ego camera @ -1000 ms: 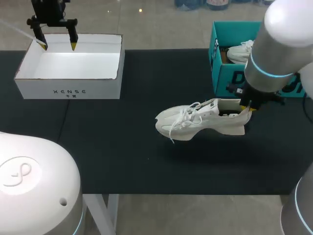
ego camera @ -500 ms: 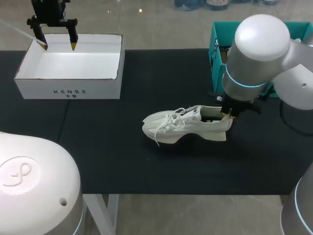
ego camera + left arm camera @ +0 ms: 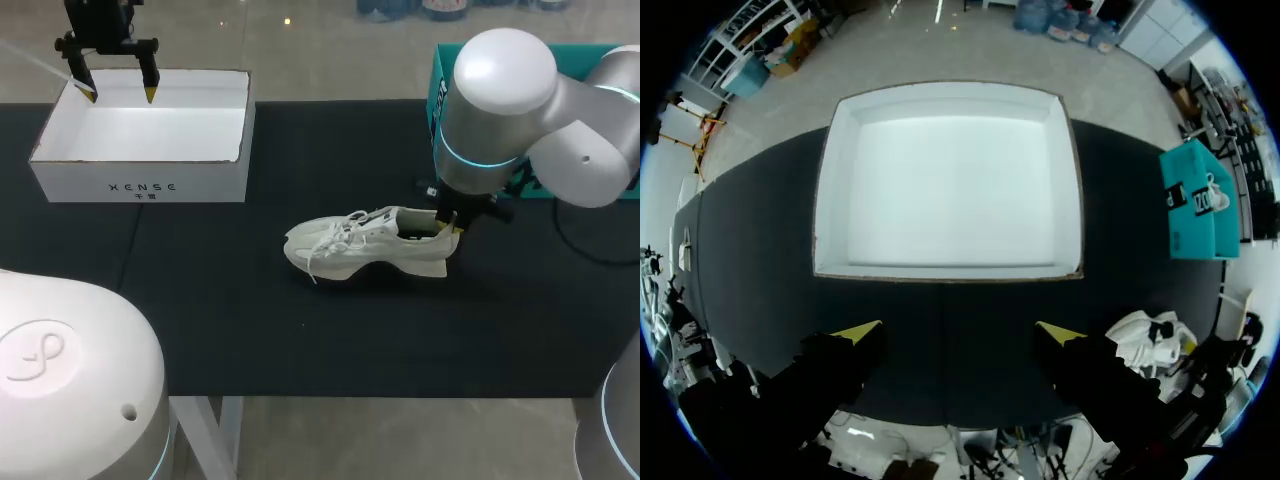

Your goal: Take the shoe out of the shoebox, open the shoe tongue, remove and reinsert the insole, then place the shoe into the shoebox

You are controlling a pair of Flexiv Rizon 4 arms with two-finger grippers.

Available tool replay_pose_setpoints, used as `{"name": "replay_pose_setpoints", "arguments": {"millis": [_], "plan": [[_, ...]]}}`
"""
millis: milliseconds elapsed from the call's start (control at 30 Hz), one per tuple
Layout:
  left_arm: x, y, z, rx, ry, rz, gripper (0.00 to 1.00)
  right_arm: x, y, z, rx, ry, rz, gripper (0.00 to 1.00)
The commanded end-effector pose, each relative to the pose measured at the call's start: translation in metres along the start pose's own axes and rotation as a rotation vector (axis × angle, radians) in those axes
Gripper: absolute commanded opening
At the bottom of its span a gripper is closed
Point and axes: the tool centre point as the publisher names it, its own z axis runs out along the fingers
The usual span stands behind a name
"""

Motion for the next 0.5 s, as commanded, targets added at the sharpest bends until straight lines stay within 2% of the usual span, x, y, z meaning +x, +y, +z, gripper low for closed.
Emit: {"name": "replay_pose_setpoints", "arguments": {"millis": [33, 433, 467, 500], "plan": [[0.0, 0.001, -0.001, 0.0, -0.003, -0.001, 1.0, 0.008, 0.005, 0.011, 0.005, -0.012, 0.001, 0.0], [0.0, 0.001, -0.001, 0.0, -0.003, -0.001, 1.0, 0.008, 0.0, 0.034, 0.036, -0.026, -0.018, 0.0], [0.0, 0.001, -0.001, 0.0, -0.003, -0.001, 1.0, 0.007, 0.0, 0.034, 0.04, -0.027, -0.016, 0.05], [0.0, 0.001, -0.001, 0.0, -0.003, -0.001, 1.0, 0.006, 0.0, 0.034, 0.042, -0.028, -0.015, 0.23]]}}
